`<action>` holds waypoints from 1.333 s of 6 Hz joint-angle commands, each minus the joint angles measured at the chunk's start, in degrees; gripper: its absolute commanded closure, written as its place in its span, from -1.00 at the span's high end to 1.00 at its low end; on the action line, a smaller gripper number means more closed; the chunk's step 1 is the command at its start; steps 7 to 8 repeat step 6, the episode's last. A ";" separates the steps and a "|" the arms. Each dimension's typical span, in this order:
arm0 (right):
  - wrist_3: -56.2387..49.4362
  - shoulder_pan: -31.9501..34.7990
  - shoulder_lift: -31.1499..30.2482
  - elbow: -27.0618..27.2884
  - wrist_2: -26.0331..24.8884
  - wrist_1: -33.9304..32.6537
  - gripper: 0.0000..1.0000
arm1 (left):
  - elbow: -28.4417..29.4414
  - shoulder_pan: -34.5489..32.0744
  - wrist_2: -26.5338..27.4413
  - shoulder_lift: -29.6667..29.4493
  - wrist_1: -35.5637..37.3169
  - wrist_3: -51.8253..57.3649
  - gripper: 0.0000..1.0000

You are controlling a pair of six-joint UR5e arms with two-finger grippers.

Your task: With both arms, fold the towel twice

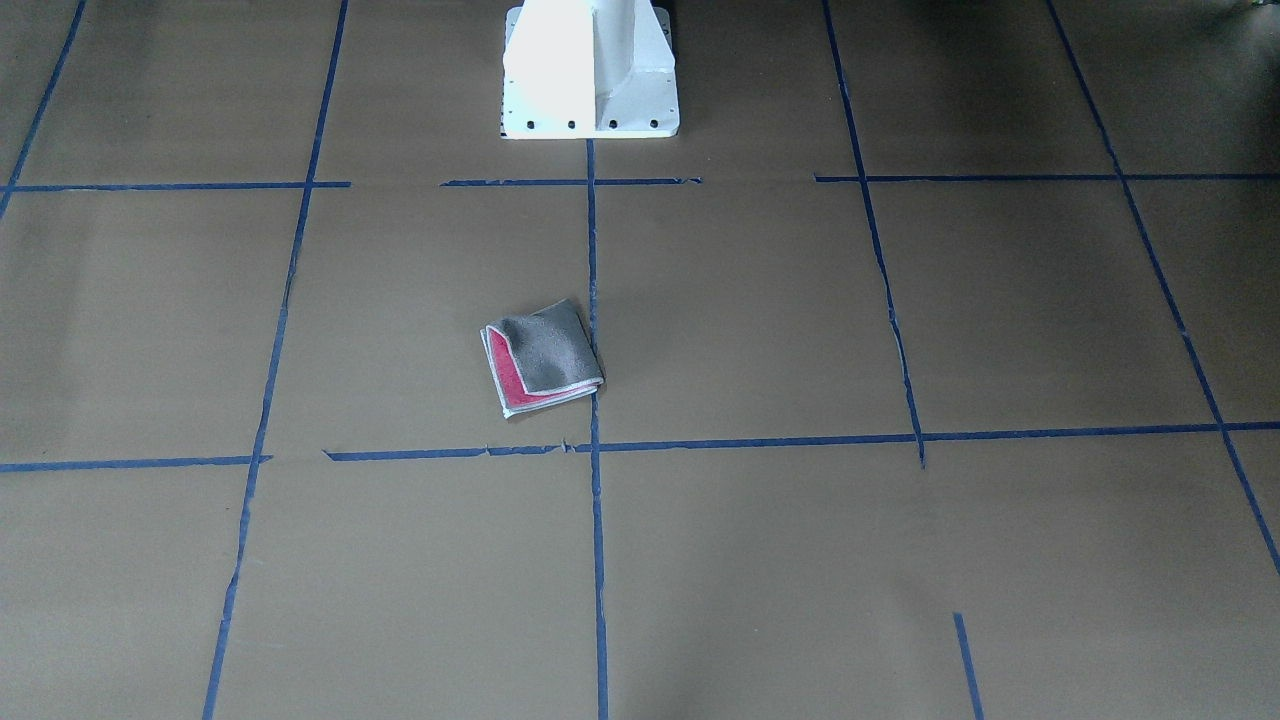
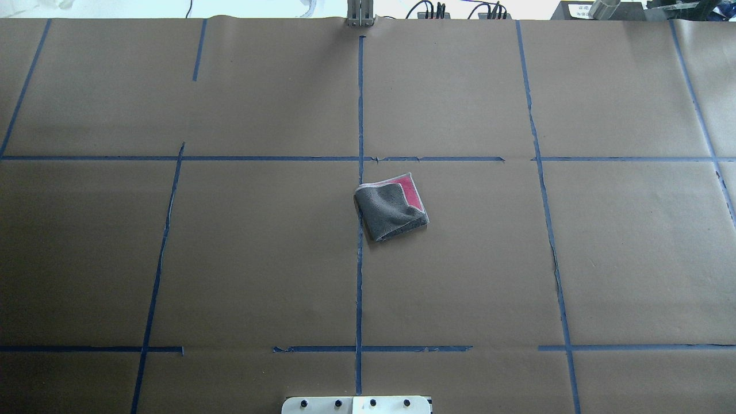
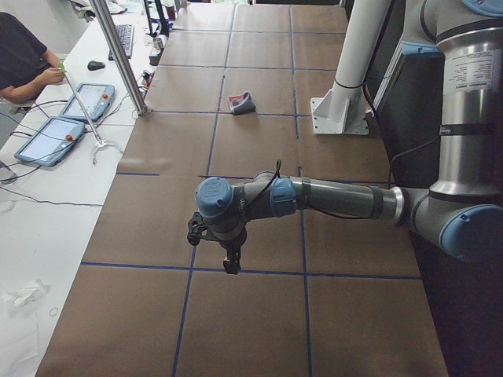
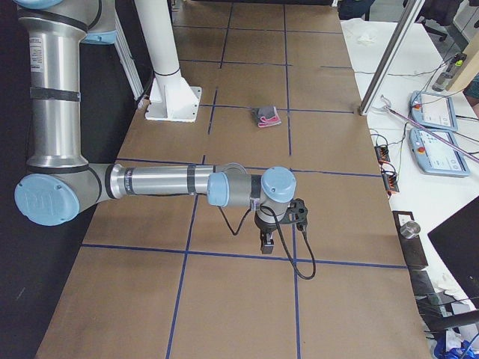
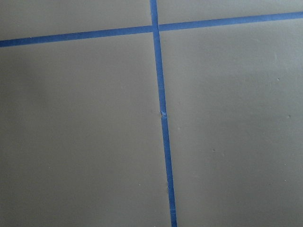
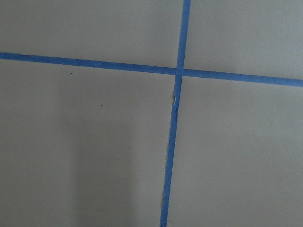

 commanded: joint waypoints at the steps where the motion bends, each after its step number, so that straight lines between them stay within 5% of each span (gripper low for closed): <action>1: 3.75 -0.98 1.03 2.02 -0.04 -2.76 1.00 | 0.04 0.06 -0.01 0.08 -0.08 0.10 1.00; 8: 4.66 -1.07 0.41 1.68 -0.22 -2.15 1.00 | -3.37 0.06 -0.01 -0.10 0.27 0.19 1.00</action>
